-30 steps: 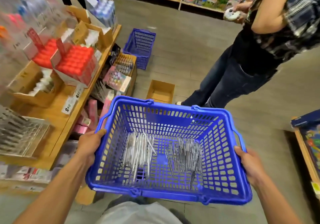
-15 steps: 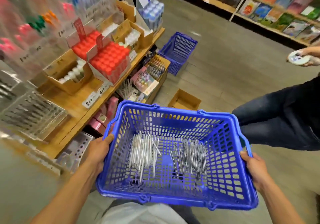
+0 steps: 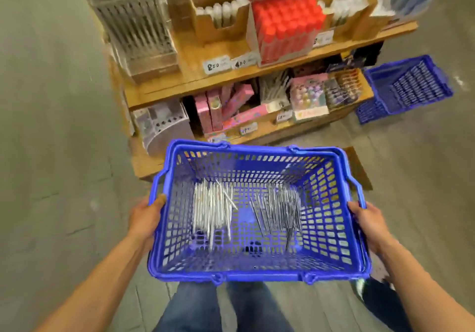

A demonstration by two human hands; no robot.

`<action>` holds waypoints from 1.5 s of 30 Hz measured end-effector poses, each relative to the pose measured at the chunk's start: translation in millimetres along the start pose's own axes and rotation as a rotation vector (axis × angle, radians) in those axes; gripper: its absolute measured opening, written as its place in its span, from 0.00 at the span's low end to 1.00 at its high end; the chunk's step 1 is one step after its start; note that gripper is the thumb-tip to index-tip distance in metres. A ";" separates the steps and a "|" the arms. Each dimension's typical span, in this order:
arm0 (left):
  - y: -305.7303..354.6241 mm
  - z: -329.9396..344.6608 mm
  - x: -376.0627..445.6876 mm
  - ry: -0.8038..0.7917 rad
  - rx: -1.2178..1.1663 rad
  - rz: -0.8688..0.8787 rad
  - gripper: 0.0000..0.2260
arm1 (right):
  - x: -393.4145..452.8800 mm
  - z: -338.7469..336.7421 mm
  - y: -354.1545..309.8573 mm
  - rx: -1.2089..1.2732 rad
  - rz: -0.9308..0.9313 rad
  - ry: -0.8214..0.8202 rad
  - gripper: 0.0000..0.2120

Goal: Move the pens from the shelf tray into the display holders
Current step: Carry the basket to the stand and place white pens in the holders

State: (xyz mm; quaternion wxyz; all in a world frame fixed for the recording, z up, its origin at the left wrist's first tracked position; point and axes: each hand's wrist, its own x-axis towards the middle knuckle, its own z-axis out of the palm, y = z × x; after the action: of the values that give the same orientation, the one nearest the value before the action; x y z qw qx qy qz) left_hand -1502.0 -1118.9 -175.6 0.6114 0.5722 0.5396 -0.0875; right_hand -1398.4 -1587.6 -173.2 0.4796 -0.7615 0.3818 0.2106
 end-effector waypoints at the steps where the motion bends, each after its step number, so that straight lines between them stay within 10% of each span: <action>1: -14.5 -0.9 6.8 0.033 -0.011 -0.023 0.08 | 15.3 10.6 -1.6 -0.028 0.000 -0.028 0.07; 20: -260.5 71.0 296.1 0.294 0.033 -0.207 0.11 | 337.5 264.6 108.2 -0.222 -0.003 -0.165 0.09; 40: -276.6 82.0 380.4 0.189 0.290 -0.182 0.19 | 383.3 315.8 128.2 -0.235 -0.124 -0.085 0.06; 45: -244.8 91.6 408.8 0.286 0.341 0.067 0.11 | 376.6 329.5 133.1 -0.562 -0.499 0.109 0.11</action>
State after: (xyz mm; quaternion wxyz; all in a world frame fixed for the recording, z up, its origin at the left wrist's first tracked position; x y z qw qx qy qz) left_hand -1463.6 -1063.8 -656.2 0.4258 0.6916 0.5786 -0.0751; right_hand -1254.4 -1469.9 -656.4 0.2677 -0.9429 0.1369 0.1431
